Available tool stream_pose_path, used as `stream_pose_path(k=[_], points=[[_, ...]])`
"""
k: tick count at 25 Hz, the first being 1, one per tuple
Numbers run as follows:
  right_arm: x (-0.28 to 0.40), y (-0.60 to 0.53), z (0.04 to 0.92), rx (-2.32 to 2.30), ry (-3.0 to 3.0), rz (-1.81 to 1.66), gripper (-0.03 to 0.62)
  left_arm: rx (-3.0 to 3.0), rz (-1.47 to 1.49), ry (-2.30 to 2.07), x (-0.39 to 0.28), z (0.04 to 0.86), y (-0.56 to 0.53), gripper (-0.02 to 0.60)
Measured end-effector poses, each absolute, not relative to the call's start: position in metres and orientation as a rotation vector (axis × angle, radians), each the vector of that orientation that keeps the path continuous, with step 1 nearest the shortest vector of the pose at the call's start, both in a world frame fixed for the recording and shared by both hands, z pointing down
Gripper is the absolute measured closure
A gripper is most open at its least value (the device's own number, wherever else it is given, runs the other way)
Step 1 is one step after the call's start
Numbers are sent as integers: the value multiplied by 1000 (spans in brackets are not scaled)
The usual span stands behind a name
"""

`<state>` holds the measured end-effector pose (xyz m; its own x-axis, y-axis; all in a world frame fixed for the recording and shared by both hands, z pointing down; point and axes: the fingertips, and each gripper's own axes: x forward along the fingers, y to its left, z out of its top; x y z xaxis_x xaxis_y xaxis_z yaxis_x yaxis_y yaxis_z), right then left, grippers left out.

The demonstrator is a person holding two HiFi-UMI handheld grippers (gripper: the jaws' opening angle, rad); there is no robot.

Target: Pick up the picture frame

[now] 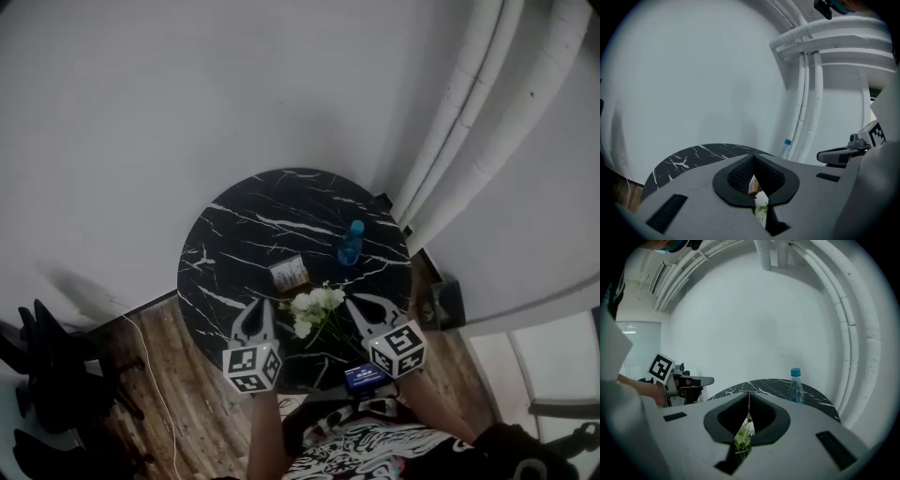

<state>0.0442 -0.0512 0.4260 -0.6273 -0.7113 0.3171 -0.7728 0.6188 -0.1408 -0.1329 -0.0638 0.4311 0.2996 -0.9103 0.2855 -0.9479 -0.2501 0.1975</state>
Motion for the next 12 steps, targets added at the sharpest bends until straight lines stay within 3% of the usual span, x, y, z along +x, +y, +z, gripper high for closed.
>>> stream_pose_path(k=[12], points=[[21, -80, 439, 1178, -2663, 505, 576, 2233, 183, -1633, -150, 451, -95, 568]])
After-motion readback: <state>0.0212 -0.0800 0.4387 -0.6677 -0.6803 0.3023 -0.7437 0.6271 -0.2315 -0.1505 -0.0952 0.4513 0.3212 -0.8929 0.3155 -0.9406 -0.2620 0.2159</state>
